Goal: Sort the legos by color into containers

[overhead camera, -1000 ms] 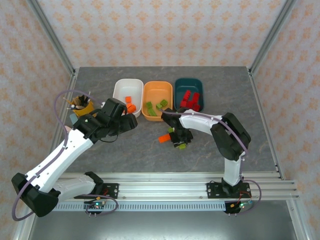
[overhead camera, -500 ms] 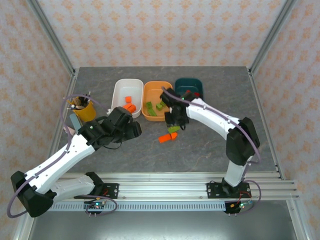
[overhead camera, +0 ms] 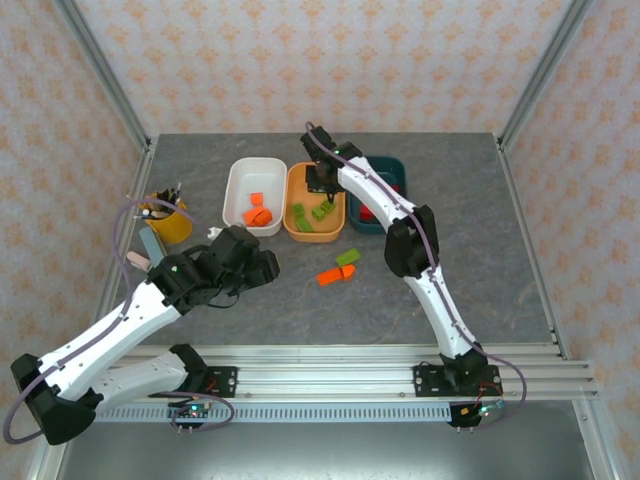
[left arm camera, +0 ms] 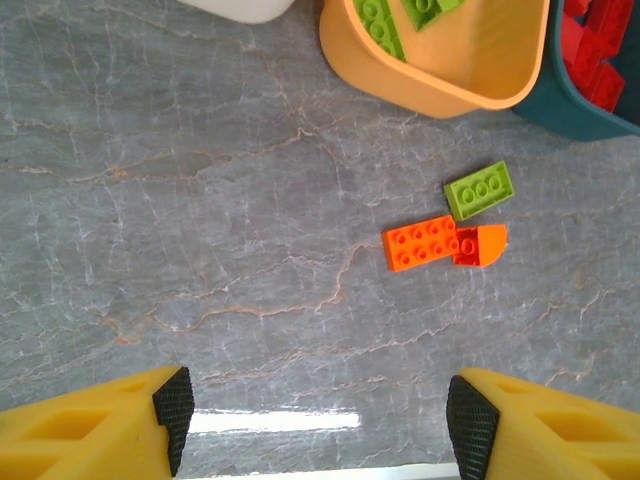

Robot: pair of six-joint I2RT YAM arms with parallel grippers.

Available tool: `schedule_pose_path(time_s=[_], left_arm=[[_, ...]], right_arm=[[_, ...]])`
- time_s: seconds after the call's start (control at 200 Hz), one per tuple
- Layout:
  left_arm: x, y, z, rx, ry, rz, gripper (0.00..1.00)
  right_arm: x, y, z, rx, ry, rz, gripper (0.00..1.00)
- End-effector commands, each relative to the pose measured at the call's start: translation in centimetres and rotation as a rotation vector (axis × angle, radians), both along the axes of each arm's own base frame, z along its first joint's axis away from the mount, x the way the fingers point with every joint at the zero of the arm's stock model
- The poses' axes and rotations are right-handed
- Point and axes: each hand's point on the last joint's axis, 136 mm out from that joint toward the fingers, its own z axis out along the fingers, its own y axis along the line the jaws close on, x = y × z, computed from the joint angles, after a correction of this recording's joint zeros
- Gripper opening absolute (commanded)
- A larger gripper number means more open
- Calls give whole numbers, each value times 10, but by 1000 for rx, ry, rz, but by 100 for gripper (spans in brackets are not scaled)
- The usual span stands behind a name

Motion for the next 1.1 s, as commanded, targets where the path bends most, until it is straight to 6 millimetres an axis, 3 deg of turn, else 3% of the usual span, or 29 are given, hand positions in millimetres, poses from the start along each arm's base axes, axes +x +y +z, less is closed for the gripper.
schedule_pose_path(time_s=[0.0,0.085,0.15,0.35,0.425,0.53,0.741,0.886,1.096], left_arm=[[0,-9,-7,2,-6,-62,70],[1,-18,-10,3,5,-116,70],[1,-24,-14,10,20,-154,70],[7,-52,-26,28,46,-308,70],[11,-64,-31,65,46,-405,71],[19,-83,-42,144,59,-576,71],[38,-112,-75,344,91,-913,70],[55,-125,-94,436,101,-1054,67],[66,-141,-117,456,152,-1152,63]], right_arm=[[7,4,5,14,-17,32,38],[6,7,8,30,-14,50,50],[5,9,22,51,-30,59,56],[-10,4,105,93,-144,68,58],[-26,-8,140,120,-184,52,57],[-60,-32,163,157,-224,21,56],[-157,-97,136,168,-148,-52,56],[-219,-138,115,178,-95,-118,56],[-275,-170,104,272,-64,-212,56]])
